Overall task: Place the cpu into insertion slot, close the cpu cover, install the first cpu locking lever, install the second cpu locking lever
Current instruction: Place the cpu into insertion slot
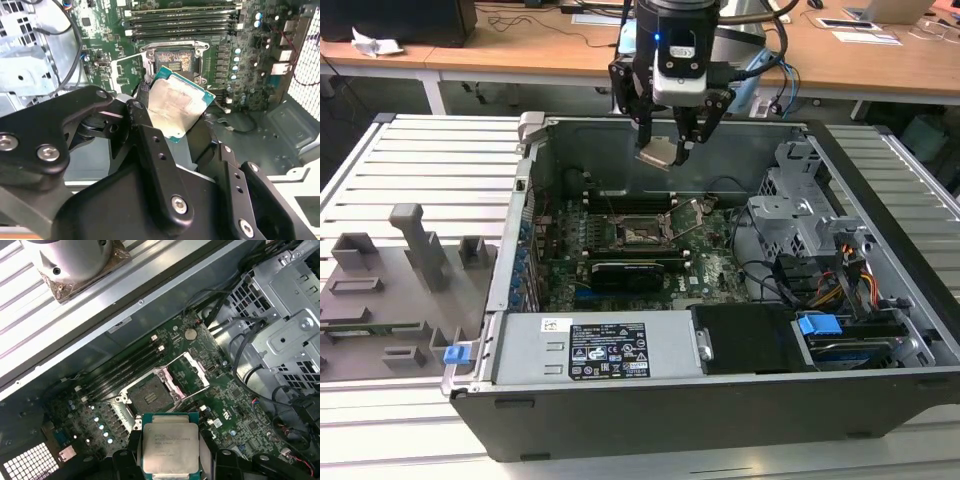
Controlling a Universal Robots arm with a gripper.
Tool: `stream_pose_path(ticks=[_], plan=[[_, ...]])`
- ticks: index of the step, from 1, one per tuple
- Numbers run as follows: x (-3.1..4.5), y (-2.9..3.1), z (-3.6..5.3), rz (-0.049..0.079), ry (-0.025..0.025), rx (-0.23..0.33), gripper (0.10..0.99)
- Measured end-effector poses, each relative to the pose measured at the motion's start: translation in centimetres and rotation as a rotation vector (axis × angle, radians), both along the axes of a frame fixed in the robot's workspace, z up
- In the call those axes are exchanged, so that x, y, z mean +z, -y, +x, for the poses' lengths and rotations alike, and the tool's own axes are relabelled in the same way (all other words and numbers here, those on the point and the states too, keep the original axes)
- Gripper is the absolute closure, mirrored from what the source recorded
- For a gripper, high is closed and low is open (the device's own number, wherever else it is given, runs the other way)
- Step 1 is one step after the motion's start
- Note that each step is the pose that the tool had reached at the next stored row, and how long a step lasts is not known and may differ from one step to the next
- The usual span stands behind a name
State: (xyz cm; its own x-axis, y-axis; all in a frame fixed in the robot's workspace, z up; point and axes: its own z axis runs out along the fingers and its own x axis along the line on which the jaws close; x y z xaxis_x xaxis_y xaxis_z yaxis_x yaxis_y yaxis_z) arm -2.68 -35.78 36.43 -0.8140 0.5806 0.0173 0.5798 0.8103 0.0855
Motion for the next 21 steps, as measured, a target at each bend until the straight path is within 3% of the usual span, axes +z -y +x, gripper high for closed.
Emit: stream_pose_path(ticks=[10,14,15,21], plan=[[-0.13,0.0,0.0,-0.001,0.0,-0.118,0.545],[-0.19,0.0,0.0,-0.001,0.0,-0.176,0.545],[-0.24,0.0,0.0,-0.001,0.0,-0.216,0.545],[-0.32,0.0,0.0,-0.001,0.0,-0.296,0.545]])
